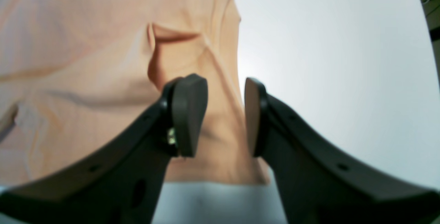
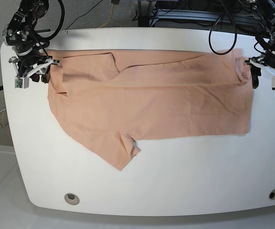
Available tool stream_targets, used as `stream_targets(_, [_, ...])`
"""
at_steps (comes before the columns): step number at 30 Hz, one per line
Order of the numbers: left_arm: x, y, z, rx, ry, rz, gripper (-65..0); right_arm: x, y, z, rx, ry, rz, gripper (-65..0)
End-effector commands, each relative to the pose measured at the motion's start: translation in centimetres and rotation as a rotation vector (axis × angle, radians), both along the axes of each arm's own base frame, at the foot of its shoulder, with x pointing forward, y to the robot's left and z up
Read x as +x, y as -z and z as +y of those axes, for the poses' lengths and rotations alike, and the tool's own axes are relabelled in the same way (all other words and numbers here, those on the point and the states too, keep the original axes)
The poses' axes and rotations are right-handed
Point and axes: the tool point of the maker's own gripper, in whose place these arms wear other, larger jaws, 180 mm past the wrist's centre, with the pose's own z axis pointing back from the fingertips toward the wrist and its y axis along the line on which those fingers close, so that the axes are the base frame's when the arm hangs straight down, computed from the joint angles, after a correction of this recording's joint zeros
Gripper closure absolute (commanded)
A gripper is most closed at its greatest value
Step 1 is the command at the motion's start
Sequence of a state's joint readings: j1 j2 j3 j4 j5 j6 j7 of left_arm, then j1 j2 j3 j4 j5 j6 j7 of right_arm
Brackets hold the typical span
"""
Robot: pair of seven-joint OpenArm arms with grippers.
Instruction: Fold the T-shirt properly
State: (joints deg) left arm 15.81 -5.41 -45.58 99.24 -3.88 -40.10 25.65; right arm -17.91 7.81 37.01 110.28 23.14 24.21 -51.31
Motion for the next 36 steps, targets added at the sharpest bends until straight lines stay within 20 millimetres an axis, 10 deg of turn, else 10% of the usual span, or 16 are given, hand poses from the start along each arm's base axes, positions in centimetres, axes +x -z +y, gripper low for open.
stream_targets(1, [1.1, -1.8, 0.0, 0.018, 0.019, -0.062, -41.3, 1.5, -1.9, -0.3, -0.021, -0.010, -0.071, -21.7])
stream_targets(26, [6.7, -7.9, -3.1, -0.038, 0.082, -0.419, -41.3, 6.7, -6.6, -0.4, -0.041, -0.009, -0.254, -21.5])
stream_targets(36, [7.2, -7.1, -4.5, -0.085, 0.110, -0.435, -41.1, 8.1, -5.1, 3.6, -0.170, -0.141, -0.227, -21.5])
